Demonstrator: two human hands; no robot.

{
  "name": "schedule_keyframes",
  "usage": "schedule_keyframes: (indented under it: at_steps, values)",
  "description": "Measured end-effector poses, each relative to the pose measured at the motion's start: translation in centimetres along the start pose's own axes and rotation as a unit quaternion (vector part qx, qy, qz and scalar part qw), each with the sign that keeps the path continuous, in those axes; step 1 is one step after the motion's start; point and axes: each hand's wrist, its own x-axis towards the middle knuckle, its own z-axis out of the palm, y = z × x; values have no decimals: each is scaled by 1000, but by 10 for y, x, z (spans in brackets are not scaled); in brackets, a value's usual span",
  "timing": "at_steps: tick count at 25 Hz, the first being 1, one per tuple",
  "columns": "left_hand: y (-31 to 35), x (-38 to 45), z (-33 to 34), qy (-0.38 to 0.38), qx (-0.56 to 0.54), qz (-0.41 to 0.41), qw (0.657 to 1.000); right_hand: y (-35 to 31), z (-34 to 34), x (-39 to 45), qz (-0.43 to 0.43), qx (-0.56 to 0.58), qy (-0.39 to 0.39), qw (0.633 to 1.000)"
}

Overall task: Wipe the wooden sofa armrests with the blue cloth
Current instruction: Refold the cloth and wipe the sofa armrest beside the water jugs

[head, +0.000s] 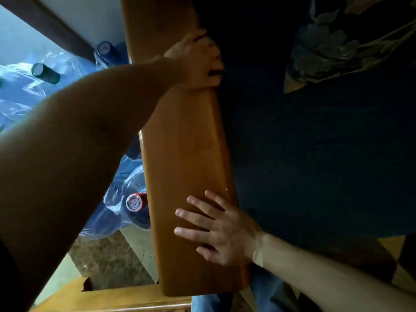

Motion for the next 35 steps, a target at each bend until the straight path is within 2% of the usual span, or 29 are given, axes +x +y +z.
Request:
schedule_keyframes:
  at_steps: [1, 2, 3, 6, 8, 10, 13, 15, 16, 17, 19, 20, 23, 25, 26, 28, 30, 33, 34, 35]
  values:
    - [-8, 6, 5, -57, 18, -26, 998, -2, 1, 2, -2, 15, -14, 1000]
    - [-12, 14, 11, -81, 18, -38, 996, -1, 5, 1, 1, 19, -6, 1000]
    - [-11, 18, 6, -87, 9, -48, 995, 0, 6, 0, 9, 30, -4, 999]
    - [19, 0, 8, -43, -50, -75, 995, 1, 1, 0, 10, 27, -20, 999]
    - [70, -40, 17, 21, -95, -36, 995, 2, -1, 1, 15, 28, -27, 999]
    - [137, -90, 25, 52, -150, 28, 987, 0, -11, 0, 16, 39, 10, 999]
    - [225, -157, 28, 37, -214, 77, 973, -26, -46, -28, 40, 100, 130, 986]
    - [276, -195, 25, -6, -230, 90, 969, -54, -61, -56, 106, 149, 135, 974]
    - [300, -215, 23, -18, -248, 76, 966, -63, -65, -65, 173, 171, 122, 962]
    - [318, -231, 20, -21, -267, 62, 962, -65, -65, -68, 267, 201, 113, 936]
    - [347, -252, 20, -21, -263, 56, 963, -50, -57, -60, 452, 297, 102, 835]
    - [357, -259, 20, -13, -247, 49, 968, -43, -53, -53, 501, 343, 81, 790]
    - [374, -268, 8, 23, -272, -35, 961, -37, -51, -47, 526, 436, 37, 729]
    - [381, -276, -1, 49, -346, -182, 919, -42, -61, -50, 528, 438, -2, 727]
    - [382, -281, -6, 50, -372, -287, 881, -44, -68, -50, 526, 425, -31, 736]
    - [377, -291, -11, -14, -415, -458, 786, -38, -77, -49, 515, 401, -77, 754]
    - [377, -294, -10, -67, -455, -514, 724, -37, -84, -45, 480, 362, -132, 788]
    - [375, -285, -13, -40, -562, -562, 605, -42, -90, -38, 451, 304, -162, 824]
    - [374, -283, -13, -51, -578, -569, 583, -43, -93, -38, 444, 295, -165, 830]
    - [374, -284, -14, -70, -579, -566, 582, -46, -98, -39, 431, 288, -170, 838]
